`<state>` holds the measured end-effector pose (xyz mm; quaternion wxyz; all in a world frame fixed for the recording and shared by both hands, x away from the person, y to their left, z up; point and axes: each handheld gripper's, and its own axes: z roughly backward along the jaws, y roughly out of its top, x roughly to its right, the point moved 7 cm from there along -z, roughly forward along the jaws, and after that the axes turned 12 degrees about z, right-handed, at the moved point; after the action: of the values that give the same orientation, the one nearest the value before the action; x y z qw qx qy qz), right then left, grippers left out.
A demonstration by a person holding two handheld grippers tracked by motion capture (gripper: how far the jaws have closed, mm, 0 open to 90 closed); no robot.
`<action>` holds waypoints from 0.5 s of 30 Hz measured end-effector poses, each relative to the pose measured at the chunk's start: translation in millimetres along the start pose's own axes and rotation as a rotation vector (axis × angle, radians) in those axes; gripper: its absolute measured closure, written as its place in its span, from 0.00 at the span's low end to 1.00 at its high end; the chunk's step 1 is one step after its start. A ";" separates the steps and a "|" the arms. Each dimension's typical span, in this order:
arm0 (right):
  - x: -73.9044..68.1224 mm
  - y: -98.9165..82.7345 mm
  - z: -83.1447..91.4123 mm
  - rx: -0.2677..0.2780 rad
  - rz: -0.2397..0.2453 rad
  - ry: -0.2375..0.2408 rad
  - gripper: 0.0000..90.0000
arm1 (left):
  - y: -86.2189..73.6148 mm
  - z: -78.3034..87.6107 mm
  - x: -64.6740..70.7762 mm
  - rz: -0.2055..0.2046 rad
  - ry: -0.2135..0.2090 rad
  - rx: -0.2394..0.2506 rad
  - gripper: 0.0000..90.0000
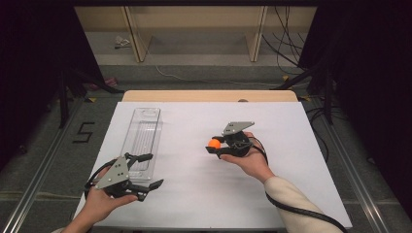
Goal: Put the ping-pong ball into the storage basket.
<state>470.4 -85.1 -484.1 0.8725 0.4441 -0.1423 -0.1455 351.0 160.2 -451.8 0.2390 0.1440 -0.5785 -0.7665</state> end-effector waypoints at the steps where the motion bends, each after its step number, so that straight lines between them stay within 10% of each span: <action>1: 0.0 0.0 0.0 0.000 0.000 0.000 0.57 | 0.0 0.0 0.0 0.001 -0.001 0.001 0.18; 15: -0.3 2.8 -5.3 0.001 0.001 0.006 0.57 | 0.2 0.1 0.0 0.001 0.001 0.002 0.18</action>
<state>472.5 -79.5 -484.9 0.8727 0.4451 -0.1400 -0.1436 351.0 160.3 -451.5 0.2394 0.1444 -0.5791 -0.7658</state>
